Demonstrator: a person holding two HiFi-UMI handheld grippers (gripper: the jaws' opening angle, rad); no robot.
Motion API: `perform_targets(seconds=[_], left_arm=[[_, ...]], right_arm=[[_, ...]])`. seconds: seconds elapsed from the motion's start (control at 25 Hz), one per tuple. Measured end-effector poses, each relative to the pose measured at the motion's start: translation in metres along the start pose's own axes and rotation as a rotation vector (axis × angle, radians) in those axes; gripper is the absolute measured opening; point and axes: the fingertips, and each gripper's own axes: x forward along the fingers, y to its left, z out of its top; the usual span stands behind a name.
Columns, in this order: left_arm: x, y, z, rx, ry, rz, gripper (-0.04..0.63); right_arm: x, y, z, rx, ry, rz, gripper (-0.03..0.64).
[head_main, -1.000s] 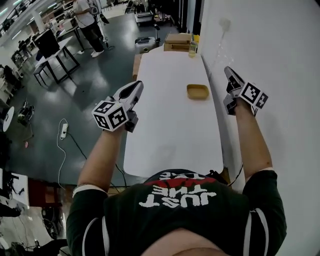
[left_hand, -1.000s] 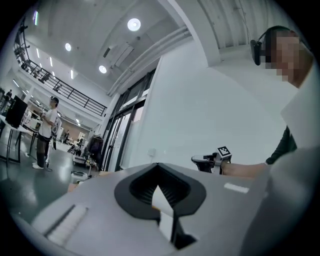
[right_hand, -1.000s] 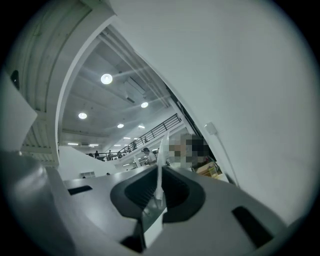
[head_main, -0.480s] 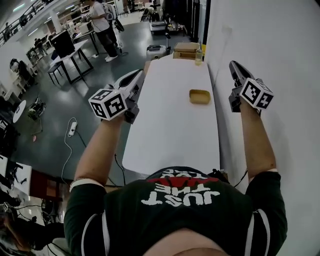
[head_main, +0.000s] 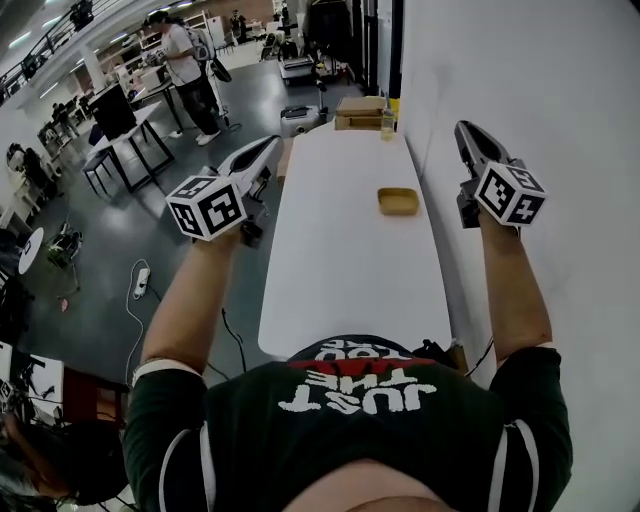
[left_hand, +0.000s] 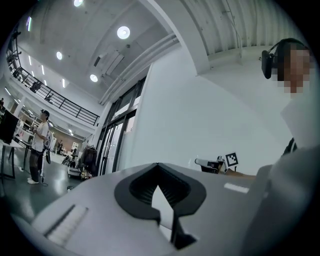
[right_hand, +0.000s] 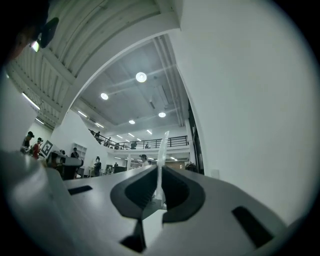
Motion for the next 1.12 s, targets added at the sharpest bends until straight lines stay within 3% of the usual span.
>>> perform_targets(seconds=[1.12], left_arm=[[0.001, 0.005, 0.001, -0.013, -0.016, 0.009, 0.000]], right_arm=[[0.007, 0.004, 0.007, -0.037, -0.013, 0.014, 0.029]])
